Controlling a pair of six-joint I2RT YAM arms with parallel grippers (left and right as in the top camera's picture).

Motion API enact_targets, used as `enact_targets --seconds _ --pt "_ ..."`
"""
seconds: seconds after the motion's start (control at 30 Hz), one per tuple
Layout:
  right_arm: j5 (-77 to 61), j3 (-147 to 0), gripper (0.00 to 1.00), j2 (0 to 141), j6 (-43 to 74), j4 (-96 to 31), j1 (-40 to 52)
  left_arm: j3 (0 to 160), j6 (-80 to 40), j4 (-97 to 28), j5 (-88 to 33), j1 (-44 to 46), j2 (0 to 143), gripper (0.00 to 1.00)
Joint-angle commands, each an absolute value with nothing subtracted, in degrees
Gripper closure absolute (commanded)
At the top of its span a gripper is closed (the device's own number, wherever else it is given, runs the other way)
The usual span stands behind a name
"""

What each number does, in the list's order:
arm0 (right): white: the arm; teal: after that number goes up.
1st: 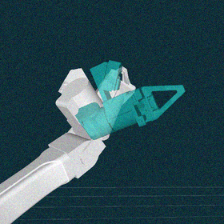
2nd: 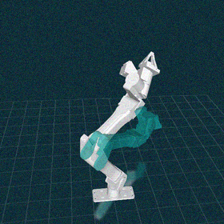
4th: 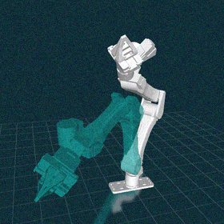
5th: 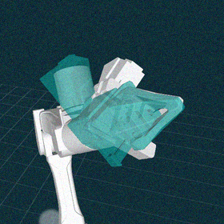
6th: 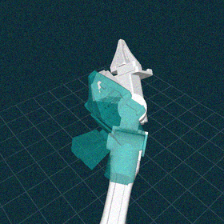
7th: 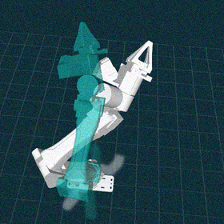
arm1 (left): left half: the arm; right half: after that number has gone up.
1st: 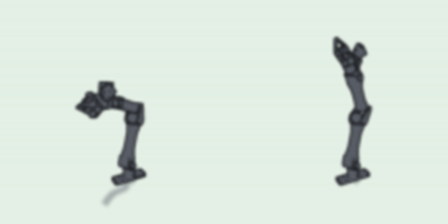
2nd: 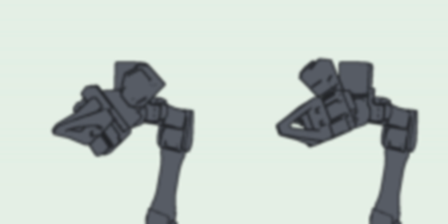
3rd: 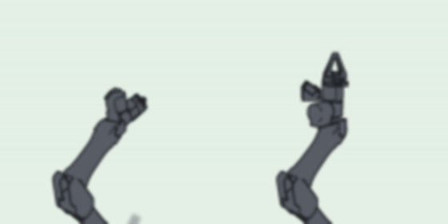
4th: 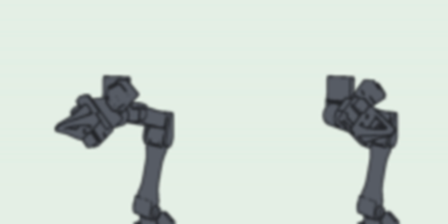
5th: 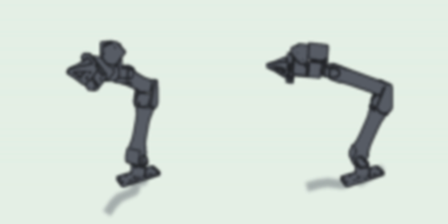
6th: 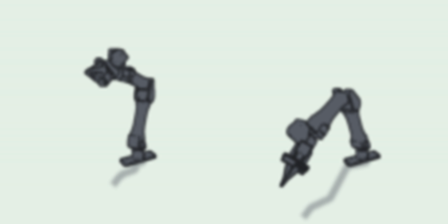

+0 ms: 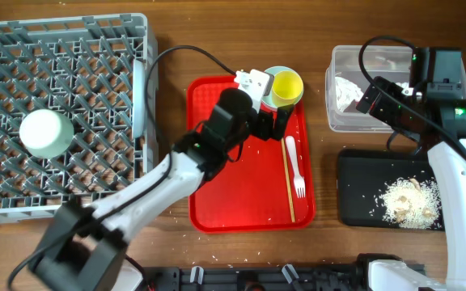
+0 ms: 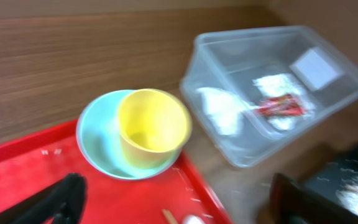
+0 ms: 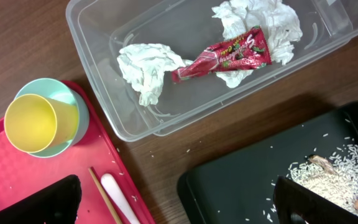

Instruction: Sort waste into correct bins and load items into the dishwasher rack

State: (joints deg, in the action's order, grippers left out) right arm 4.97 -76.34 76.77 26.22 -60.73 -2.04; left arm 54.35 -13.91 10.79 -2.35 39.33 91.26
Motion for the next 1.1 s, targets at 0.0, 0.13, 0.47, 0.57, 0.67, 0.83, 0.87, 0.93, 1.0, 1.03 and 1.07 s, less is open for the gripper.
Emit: enact_targets --seconds 0.0,0.13,0.47,0.57,0.67,0.83,0.87,0.93,1.0,1.03,1.07 --pt "5.1 -77.03 0.0 76.07 25.5 -60.62 -2.26 54.96 -12.19 13.91 4.16 39.03 96.51 0.12" --pt "5.1 -77.03 0.0 76.07 25.5 -60.62 -2.26 70.89 -12.38 -13.58 4.16 37.87 98.28 0.0" --pt "5.1 -77.03 0.0 76.14 25.47 -60.62 -2.26 94.72 -15.16 -32.6 -8.14 34.57 102.06 0.0" --pt "5.1 -77.03 0.0 76.16 25.5 -60.62 -2.26 94.72 -16.93 -29.71 -7.05 36.23 106.61 0.01" --pt "5.1 -77.03 0.0 76.18 25.5 -60.62 -2.26 94.72 -16.93 -28.8 -1.23 37.04 112.03 0.11" --pt "5.1 -77.03 0.0 76.18 25.52 -60.62 -2.26 94.72 -16.95 -26.2 1.63 37.08 117.3 0.3" --pt "5.1 -77.03 0.0 76.18 25.5 -60.62 -2.26 94.72 -16.95 -26.09 1.63 37.08 117.89 0.36" --pt "5.1 -77.03 0.0 76.18 25.47 -60.62 -2.26 94.72 -16.97 -26.11 2.87 37.06 118.3 0.45" --pt "5.1 -77.03 0.0 76.18 25.5 -60.62 -2.26 94.72 -16.99 -26.11 4.91 37.06 118.32 0.52" --pt "5.1 -77.03 0.0 76.18 25.5 -60.62 -2.26 94.72 -17.02 -26.09 5.04 37.06 118.32 0.55" --pt "5.1 -77.03 0.0 76.18 25.5 -60.62 -2.26 94.72 -17.21 -26.15 4.99 37.08 118.32 0.57"
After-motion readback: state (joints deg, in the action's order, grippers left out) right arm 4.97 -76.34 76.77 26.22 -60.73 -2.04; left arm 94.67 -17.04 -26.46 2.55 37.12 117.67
